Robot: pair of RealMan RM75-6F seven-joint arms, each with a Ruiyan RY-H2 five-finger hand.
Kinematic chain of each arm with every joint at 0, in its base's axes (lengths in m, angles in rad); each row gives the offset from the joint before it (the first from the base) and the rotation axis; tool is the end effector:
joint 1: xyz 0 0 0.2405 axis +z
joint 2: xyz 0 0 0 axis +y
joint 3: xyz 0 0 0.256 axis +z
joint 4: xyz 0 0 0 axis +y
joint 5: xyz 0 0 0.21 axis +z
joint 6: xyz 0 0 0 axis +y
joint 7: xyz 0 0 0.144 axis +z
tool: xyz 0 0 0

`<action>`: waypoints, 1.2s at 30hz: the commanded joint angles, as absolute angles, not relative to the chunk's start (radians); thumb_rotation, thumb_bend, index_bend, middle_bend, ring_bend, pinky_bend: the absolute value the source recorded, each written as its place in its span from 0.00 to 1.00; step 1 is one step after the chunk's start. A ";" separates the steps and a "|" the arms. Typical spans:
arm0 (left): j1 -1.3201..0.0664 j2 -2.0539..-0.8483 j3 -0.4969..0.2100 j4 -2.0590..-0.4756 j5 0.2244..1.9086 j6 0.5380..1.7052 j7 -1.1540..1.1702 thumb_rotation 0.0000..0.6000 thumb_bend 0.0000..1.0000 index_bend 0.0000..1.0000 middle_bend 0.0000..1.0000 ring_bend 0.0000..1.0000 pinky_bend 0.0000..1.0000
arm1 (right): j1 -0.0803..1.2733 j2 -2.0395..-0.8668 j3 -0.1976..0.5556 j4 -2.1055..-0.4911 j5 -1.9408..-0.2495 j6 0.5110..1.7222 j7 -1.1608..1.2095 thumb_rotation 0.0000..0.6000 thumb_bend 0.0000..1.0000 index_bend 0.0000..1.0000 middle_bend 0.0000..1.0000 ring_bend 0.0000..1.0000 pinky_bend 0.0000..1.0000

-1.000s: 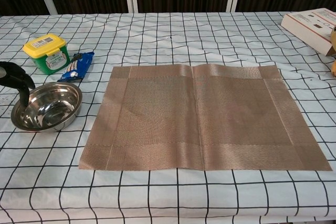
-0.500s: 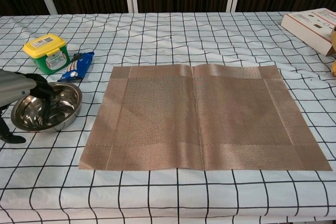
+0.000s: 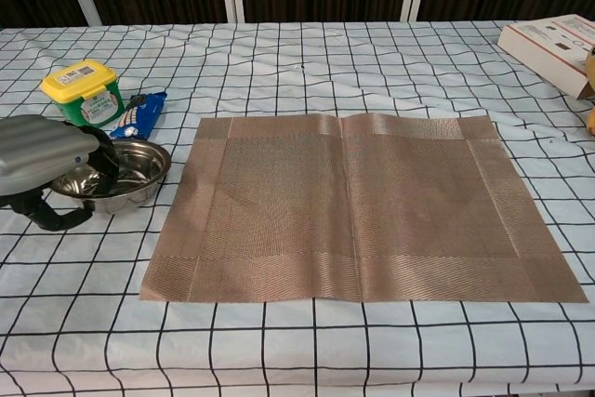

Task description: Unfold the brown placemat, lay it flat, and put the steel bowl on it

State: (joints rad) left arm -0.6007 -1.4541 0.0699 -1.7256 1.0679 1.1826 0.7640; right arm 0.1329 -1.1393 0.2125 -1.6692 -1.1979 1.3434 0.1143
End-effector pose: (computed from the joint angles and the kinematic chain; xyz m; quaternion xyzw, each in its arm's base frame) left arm -0.2000 0.2553 -0.0039 -0.7973 -0.2993 -0.2267 0.4726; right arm -0.3194 -0.2240 0.1652 0.4606 -0.4968 0.4287 0.5977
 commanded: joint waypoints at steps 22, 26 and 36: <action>-0.762 -1.545 -0.117 -1.705 1.168 1.096 0.795 1.00 0.47 0.71 0.38 0.22 0.30 | 0.134 -1.136 0.217 -1.671 -1.190 1.338 0.122 1.00 0.04 0.00 0.00 0.00 0.16; -0.802 -1.616 -0.128 -1.658 1.147 1.053 0.816 1.00 0.47 0.71 0.39 0.22 0.30 | 0.134 -1.135 0.219 -1.669 -1.187 1.338 0.126 1.00 0.04 0.00 0.00 0.00 0.16; -0.864 -1.795 -0.122 -1.514 1.126 1.005 0.858 1.00 0.35 0.54 0.35 0.22 0.30 | 0.134 -1.134 0.221 -1.668 -1.185 1.337 0.132 1.00 0.04 0.00 0.00 0.00 0.16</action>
